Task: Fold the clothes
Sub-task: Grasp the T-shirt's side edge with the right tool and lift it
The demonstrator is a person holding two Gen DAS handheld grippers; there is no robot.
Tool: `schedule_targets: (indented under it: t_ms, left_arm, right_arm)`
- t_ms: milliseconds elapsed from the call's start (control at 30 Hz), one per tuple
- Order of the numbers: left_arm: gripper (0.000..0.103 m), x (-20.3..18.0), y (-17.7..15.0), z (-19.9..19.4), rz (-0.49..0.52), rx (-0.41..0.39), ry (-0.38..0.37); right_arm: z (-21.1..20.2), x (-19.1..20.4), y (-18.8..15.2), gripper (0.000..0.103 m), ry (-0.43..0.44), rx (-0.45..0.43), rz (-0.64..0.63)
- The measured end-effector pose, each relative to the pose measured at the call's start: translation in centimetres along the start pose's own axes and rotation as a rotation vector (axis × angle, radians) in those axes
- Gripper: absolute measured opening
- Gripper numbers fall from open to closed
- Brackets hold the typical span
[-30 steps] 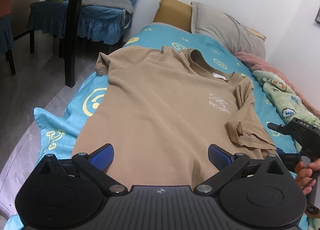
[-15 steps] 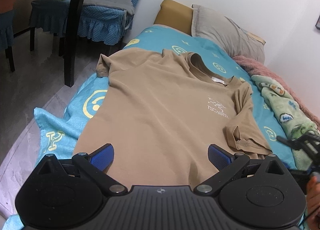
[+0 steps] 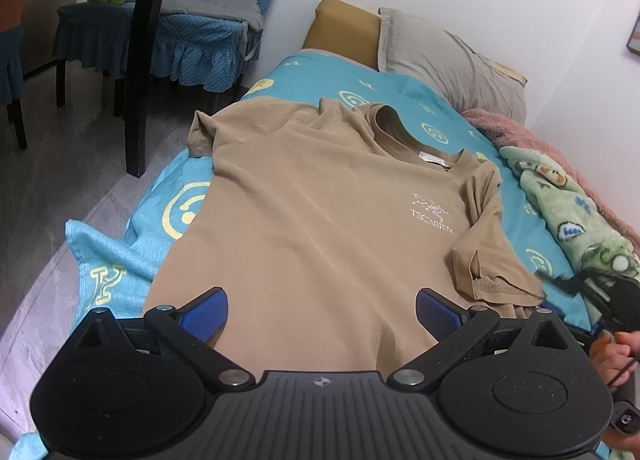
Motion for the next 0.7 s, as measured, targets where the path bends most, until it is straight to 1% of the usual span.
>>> schedule_targets:
  t_ms: [67, 133, 200, 267, 333, 433, 533, 633, 700]
  left_arm:
    - [0.101, -0.1, 0.0, 0.0, 0.015, -0.004, 0.007]
    - [0.101, -0.1, -0.1, -0.1, 0.027, -0.009, 0.014]
    - [0.101, -0.1, -0.1, -0.3, 0.032, -0.015, 0.014]
    - [0.101, -0.2, -0.1, -0.5, 0.036, -0.02, 0.008]
    - [0.101, -0.3, -0.2, -0.7, 0.049, -0.024, 0.004]
    - [0.101, -0.6, -0.2, -0.7, 0.083, -0.035, 0.001]
    - [0.101, -1.0, 0.0, -0.2, 0.093, -0.021, -0.022]
    - [0.101, -1.4, 0.2, 0.4, 0.119, -0.009, -0.033]
    - [0.101, -1.7, 0.2, 0.8, 0.136, -0.003, -0.03]
  right_arm:
    - [-0.5, 0.2, 0.6, 0.008, -0.029, -0.029, -0.037]
    - [-1.1, 1.3, 0.9, 0.007, -0.034, -0.072, -0.103]
    - [-1.8, 3.2, 1.6, 0.005, -0.041, -0.104, -0.188]
    - [-2.4, 6.0, 3.3, 0.005, -0.089, -0.131, -0.31]
    - [-2.8, 9.0, 5.5, 0.005, -0.153, -0.176, -0.439]
    - [-3.5, 12.9, 10.1, 0.005, -0.263, -0.286, -0.633]
    - [-2.7, 14.7, 14.8, 0.005, -0.415, -0.365, -0.736]
    - [-1.3, 14.0, 19.0, 0.005, -0.553, -0.404, -0.778]
    - [-0.4, 12.5, 20.6, 0.005, -0.603, -0.412, -0.769]
Point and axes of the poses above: each gripper's, at about its wrist camera, not at the fingertips, and z roughly the way its jaws point, x to its left, y to its top, the point moved 1 cm from there along z, roughly the way its jaws point, and after that the axes turned 11 degrees about x, right-handed, at the moved point
